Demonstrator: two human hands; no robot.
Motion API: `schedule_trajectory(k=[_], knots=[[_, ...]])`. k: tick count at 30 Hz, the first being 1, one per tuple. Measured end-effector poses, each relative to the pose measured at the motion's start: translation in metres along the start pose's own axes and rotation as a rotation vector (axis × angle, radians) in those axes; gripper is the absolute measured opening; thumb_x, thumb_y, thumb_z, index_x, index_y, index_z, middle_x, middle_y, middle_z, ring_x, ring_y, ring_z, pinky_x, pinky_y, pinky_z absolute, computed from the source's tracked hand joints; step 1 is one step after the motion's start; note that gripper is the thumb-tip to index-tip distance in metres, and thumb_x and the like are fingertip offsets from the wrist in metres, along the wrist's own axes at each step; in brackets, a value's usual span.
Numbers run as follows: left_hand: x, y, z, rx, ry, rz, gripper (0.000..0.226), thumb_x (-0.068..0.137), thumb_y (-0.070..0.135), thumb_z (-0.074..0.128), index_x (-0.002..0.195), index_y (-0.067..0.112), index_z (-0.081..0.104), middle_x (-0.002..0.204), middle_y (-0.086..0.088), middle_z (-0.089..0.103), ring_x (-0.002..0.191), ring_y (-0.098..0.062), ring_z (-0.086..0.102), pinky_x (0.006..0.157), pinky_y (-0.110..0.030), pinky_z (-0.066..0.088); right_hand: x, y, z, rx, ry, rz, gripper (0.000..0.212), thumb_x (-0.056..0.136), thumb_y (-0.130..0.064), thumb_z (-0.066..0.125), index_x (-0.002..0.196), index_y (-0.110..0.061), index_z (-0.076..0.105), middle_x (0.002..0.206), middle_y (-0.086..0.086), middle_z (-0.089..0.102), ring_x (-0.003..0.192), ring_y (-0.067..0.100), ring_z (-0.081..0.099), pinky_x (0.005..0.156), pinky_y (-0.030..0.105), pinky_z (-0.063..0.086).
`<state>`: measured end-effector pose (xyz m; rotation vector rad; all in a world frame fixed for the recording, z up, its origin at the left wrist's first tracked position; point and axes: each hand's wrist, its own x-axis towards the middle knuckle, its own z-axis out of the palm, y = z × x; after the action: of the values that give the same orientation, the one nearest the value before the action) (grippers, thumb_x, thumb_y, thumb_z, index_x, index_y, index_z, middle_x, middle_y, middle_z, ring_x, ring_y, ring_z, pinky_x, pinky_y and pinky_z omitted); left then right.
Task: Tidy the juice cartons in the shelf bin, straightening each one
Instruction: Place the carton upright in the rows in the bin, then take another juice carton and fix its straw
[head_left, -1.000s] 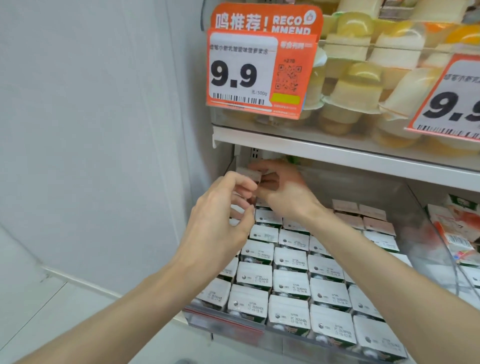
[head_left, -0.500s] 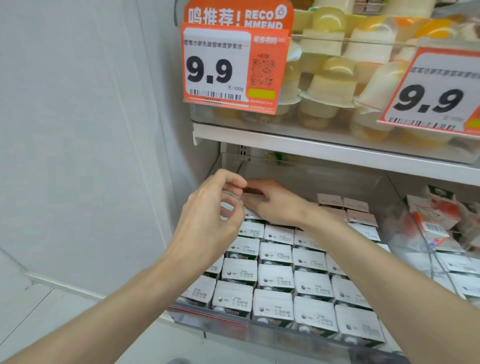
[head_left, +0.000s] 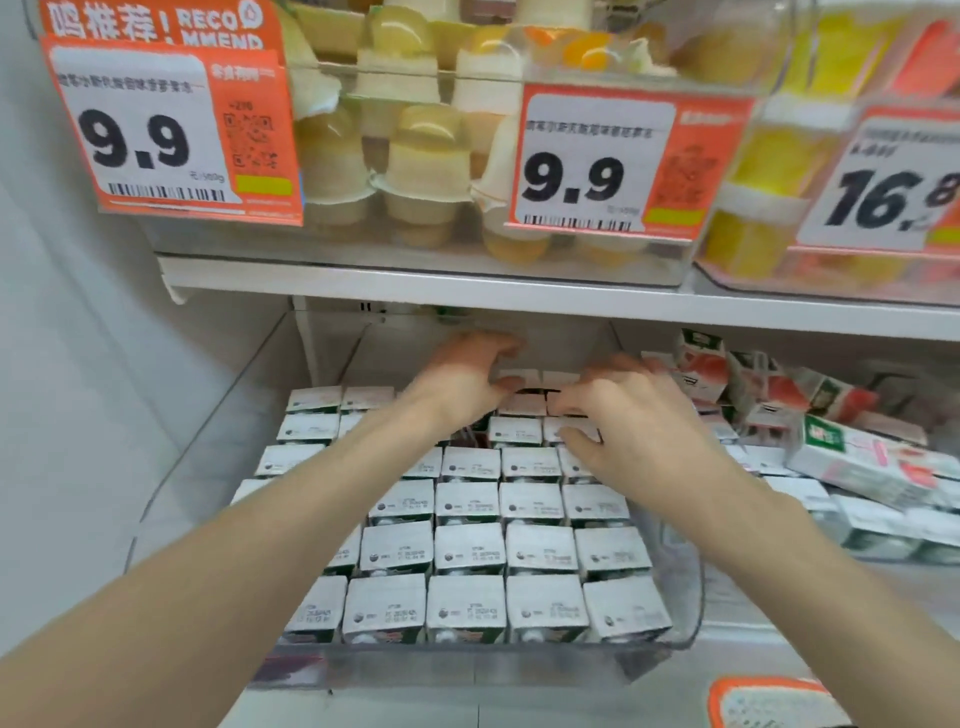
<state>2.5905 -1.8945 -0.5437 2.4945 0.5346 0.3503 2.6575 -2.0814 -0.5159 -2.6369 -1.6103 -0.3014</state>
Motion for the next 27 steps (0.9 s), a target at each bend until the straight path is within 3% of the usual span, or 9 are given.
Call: schedule_trajectory(k=[4,8,11,14,17,21,24,26,27], knots=[[0.022,0.011,0.013,0.176,-0.096,-0.018,0.051,0.102,0.012,0.069,0.151,0.020,0.056,0.150,-0.003,0.061,0.131,-0.020,0.063,0.112,-0.026,0.045,-0.002,0.008,0.006,0.113,0.078,0.011,0.023,0.100,-0.028,0.061,0.116,-0.031,0.076,0.100,-0.002,0.074,0.108,0.025,0.060,0.080,0.031,0.026],[0.029,0.017,0.008,0.409,-0.150,0.047,0.054,0.102,-0.002,0.060,0.151,0.019,0.055,0.154,-0.006,0.057,0.139,-0.026,0.056,0.114,-0.033,0.043,-0.002,0.010,0.009,0.158,0.087,0.011,0.025,0.103,-0.030,0.060,0.121,-0.034,0.075,0.111,-0.005,0.074,0.119,0.023,0.057,0.093,0.034,0.030],[0.031,0.018,0.004,0.511,-0.200,0.084,0.046,0.104,0.007,0.060,0.149,0.017,0.057,0.151,-0.008,0.059,0.137,-0.031,0.056,0.112,-0.037,0.047,-0.003,0.011,0.010,0.184,0.106,0.021,0.023,0.103,-0.029,0.060,0.119,-0.035,0.076,0.110,-0.008,0.074,0.121,0.020,0.054,0.105,0.033,0.024],[0.027,0.014,-0.002,0.503,-0.207,0.143,0.044,0.107,0.024,0.061,0.150,0.018,0.052,0.146,-0.006,0.061,0.132,-0.028,0.059,0.109,-0.041,0.050,-0.002,0.010,0.011,0.204,0.113,0.053,0.022,0.101,-0.025,0.060,0.117,-0.031,0.075,0.111,-0.004,0.075,0.119,0.023,0.055,0.100,0.032,0.027],[0.011,0.009,-0.011,0.449,-0.138,0.191,0.041,0.109,0.027,0.057,0.148,0.015,0.050,0.140,-0.007,0.063,0.125,-0.027,0.063,0.103,-0.041,0.053,0.003,0.011,0.010,0.249,0.128,0.103,0.028,0.100,-0.023,0.062,0.127,-0.024,0.071,0.118,0.002,0.074,0.115,0.027,0.063,0.097,0.034,0.040],[-0.012,0.002,-0.030,0.357,0.069,0.205,0.037,0.110,0.038,0.047,0.129,0.009,0.061,0.120,-0.003,0.069,0.105,-0.023,0.068,0.088,-0.035,0.053,0.011,0.009,0.004,0.335,0.141,0.135,0.050,0.099,-0.028,0.069,0.146,-0.023,0.055,0.123,0.006,0.068,0.111,0.033,0.065,0.088,0.038,0.052],[-0.035,0.009,-0.041,0.287,0.185,0.199,0.036,0.109,0.033,0.051,0.136,0.010,0.058,0.113,-0.003,0.070,0.089,-0.022,0.068,0.076,-0.025,0.047,0.016,0.001,0.001,0.401,0.190,0.104,0.056,0.096,-0.036,0.075,0.146,-0.027,0.051,0.126,0.005,0.069,0.114,0.035,0.065,0.088,0.044,0.057],[-0.059,0.010,-0.040,0.200,0.241,0.192,0.033,0.107,0.032,0.055,0.132,0.011,0.053,0.108,-0.003,0.072,0.082,-0.021,0.069,0.073,-0.031,0.053,0.019,-0.006,-0.002,0.416,0.165,0.082,0.055,0.095,-0.044,0.075,0.144,-0.028,0.053,0.121,0.005,0.072,0.109,0.036,0.068,0.085,0.044,0.058],[-0.072,0.009,-0.036,0.138,0.261,0.210,0.029,0.105,0.033,0.056,0.127,0.014,0.052,0.112,0.000,0.071,0.087,-0.020,0.070,0.078,-0.036,0.058,0.019,-0.010,-0.002,0.422,0.134,0.071,0.057,0.094,-0.049,0.076,0.143,-0.029,0.054,0.120,0.005,0.073,0.109,0.036,0.069,0.086,0.046,0.058]])
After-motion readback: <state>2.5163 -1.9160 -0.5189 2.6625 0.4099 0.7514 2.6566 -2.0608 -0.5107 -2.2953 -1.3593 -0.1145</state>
